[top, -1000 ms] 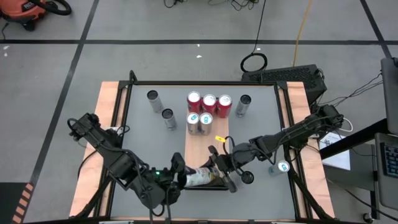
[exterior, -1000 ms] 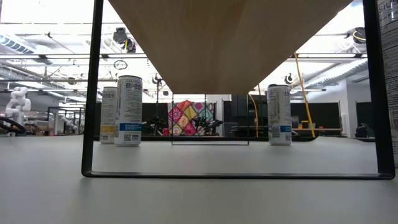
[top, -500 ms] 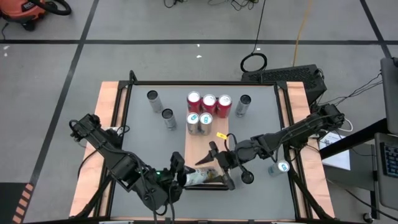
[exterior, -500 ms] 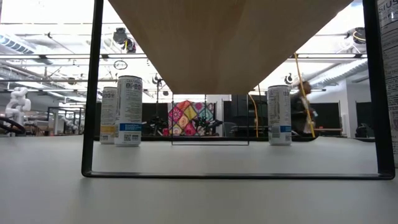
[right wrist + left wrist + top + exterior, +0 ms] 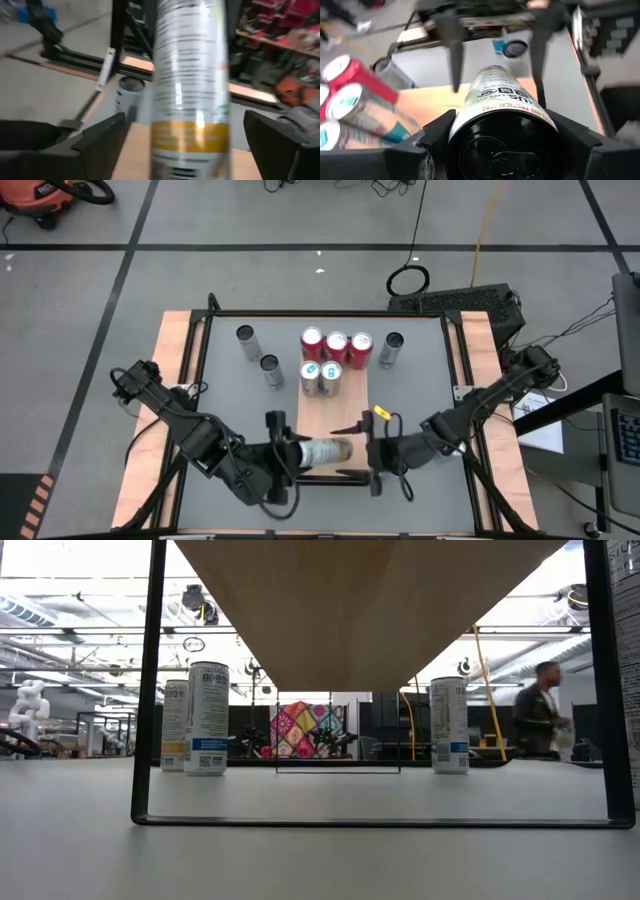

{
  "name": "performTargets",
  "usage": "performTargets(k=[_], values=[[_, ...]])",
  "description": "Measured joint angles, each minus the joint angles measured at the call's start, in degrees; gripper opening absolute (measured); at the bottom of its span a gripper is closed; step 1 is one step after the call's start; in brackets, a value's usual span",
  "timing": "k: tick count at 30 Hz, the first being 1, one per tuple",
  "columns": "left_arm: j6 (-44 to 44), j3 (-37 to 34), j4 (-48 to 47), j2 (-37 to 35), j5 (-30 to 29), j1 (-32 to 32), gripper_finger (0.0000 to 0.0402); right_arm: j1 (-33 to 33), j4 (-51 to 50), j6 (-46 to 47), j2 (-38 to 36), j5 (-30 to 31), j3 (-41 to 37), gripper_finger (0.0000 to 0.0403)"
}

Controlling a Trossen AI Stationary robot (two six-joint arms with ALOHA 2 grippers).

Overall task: Place canned beverage on shelf
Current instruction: Put the bottom left white soda can on the shelf aligned with the other blue soda can

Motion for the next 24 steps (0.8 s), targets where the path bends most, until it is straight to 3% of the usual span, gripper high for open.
performTargets(k=[6, 13, 24], values=[[-7.99, 0.0, 0.18, -0.56, 2.82, 3.51, 0.0247, 1.04, -3.72, 2.13, 0.0, 7.87, -0.04, 0.0343], [-12.93, 0.28, 1.0, -0.63, 3.8, 6.06, 0.0247, -0.17, -7.42, 3.42, 0.02, 8.6, -0.09, 0.033], [-12.86, 0.33, 3.72, -0.63, 5.4, 8.22, 0.0247, -1.41, -7.99, -1.34, 0.02, 11.37, -0.1, 0.0202]])
